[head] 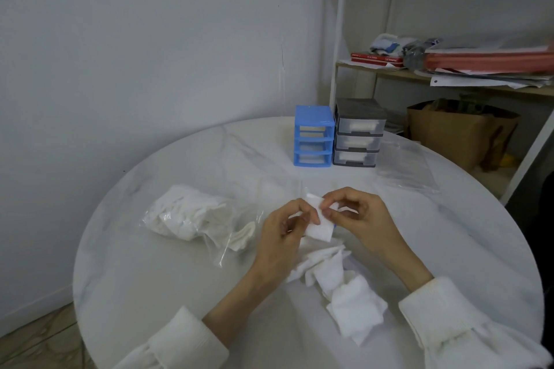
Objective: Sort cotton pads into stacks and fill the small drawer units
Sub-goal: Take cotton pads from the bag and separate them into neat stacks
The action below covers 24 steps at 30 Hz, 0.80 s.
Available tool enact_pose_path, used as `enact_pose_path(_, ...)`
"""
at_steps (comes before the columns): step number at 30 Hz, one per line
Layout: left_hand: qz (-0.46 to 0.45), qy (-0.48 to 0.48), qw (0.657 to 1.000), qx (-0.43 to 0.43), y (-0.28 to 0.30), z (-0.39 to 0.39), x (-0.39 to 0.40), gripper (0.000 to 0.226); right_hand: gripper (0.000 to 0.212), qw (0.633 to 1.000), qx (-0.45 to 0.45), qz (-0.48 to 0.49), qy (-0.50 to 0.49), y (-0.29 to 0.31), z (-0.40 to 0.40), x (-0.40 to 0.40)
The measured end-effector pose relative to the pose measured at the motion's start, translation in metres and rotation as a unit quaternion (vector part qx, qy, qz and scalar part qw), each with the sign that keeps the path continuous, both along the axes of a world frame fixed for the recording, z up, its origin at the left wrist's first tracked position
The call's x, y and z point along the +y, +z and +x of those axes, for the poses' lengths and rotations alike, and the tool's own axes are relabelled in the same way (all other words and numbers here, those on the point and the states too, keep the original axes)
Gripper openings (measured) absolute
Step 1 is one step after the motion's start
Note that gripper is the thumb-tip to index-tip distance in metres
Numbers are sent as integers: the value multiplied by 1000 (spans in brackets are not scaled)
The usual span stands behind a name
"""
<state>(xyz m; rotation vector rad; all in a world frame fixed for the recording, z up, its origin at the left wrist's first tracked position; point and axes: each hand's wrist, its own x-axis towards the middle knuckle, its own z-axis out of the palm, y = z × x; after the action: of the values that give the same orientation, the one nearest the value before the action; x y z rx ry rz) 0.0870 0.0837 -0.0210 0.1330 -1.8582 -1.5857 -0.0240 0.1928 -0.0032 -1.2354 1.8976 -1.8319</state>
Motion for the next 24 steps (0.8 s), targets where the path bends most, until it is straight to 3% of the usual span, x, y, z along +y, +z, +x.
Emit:
enact_pose_path(3, 11, -1, 1000, -9, 0, -1, 0, 29, 17, 1000, 16, -6, 1, 0, 0, 1)
enact_pose_path(7, 35, 6, 999, -26, 4, 0, 2, 13, 16, 999, 38, -2, -5, -1, -1, 3)
enact_pose_path(11, 30, 83, 996, -31, 2, 0, -3, 29, 20, 999, 33, -11, -2, 2, 2, 3)
enact_pose_path(14, 41, 144, 988, -31, 2, 1, -9, 28, 22, 999, 32, 2, 9, 3, 4, 5)
enact_pose_path(20, 31, 195, 980, -35, 3, 1, -13, 22, 18, 968, 57, 150, 191, 8, 9, 11)
enact_pose_path(24, 22, 203, 978, -45, 1, 1, -13, 24, 20, 953, 91, 206, 203, 4, 12, 8)
